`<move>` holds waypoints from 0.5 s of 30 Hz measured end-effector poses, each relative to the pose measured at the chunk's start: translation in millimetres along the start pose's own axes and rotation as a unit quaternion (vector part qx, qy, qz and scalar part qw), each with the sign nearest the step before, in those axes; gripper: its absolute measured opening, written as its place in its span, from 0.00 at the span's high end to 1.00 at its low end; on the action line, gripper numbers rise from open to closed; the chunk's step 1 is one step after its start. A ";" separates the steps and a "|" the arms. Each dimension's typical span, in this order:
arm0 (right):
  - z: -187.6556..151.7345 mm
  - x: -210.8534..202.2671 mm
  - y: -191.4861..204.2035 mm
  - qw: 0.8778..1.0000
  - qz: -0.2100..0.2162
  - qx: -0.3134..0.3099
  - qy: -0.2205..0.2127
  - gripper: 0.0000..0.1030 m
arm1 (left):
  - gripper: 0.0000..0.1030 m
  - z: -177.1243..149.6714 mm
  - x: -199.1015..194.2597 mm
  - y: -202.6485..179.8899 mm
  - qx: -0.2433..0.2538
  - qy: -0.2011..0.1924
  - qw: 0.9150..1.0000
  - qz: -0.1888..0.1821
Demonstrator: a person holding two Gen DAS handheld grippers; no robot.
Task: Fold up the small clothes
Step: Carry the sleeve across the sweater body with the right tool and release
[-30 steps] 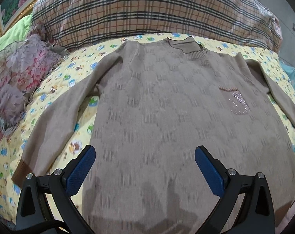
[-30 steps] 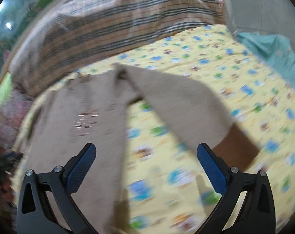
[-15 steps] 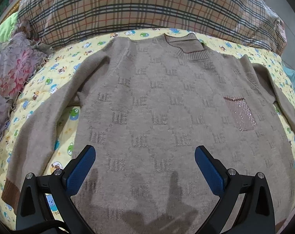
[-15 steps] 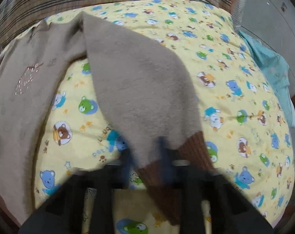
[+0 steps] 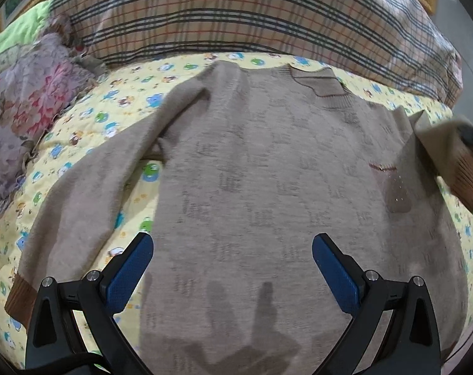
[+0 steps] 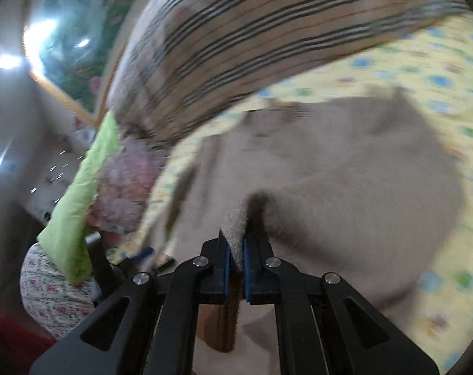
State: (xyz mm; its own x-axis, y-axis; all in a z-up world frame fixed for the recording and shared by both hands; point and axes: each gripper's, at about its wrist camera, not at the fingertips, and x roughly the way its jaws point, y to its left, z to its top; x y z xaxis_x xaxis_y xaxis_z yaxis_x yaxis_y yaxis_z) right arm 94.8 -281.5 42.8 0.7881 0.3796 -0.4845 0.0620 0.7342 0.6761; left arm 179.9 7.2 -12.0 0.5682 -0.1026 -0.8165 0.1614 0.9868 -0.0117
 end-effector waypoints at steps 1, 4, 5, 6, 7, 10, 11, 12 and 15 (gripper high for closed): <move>5.3 18.9 11.2 1.000 0.013 -0.002 0.004 0.93 | 0.01 0.4 -0.1 5.0 -0.005 0.000 1.000 0.001; 20.8 72.7 31.4 0.999 0.042 0.006 0.017 0.93 | 0.01 1.5 0.0 16.4 -0.014 0.000 1.000 0.000; 27.4 95.8 35.3 0.999 0.045 0.008 0.023 0.93 | 0.01 2.5 0.5 20.4 -0.016 0.000 1.000 0.000; 32.1 118.7 37.0 0.998 0.046 0.015 0.032 0.93 | 0.01 3.6 1.0 24.1 -0.018 -0.002 1.000 0.000; 34.1 128.8 35.0 0.998 0.049 0.022 0.038 0.93 | 0.01 5.0 1.5 27.2 -0.019 -0.003 1.000 -0.001; 39.0 173.3 29.1 0.997 0.046 0.038 0.056 0.91 | 0.01 10.6 5.3 32.5 -0.022 -0.004 1.000 -0.007; 38.8 184.2 27.3 0.996 0.047 0.039 0.063 0.89 | 0.01 12.9 7.5 33.0 -0.020 -0.004 1.000 -0.011; 38.0 193.9 25.3 0.996 0.039 0.036 0.074 0.89 | 0.01 16.3 11.6 32.4 -0.017 -0.002 1.000 -0.014; 38.4 210.1 19.4 0.995 0.015 0.037 0.092 0.69 | 0.01 27.2 24.7 28.2 -0.005 0.004 1.000 -0.018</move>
State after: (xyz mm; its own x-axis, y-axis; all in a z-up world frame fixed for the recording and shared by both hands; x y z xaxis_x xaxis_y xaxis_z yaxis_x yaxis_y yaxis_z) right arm 285.1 -209.0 -24.6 0.6657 0.5018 -0.5522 0.0900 0.6807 0.7270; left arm 220.4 29.1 -16.8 0.5564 -0.1374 -0.8194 0.1743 0.9836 -0.0466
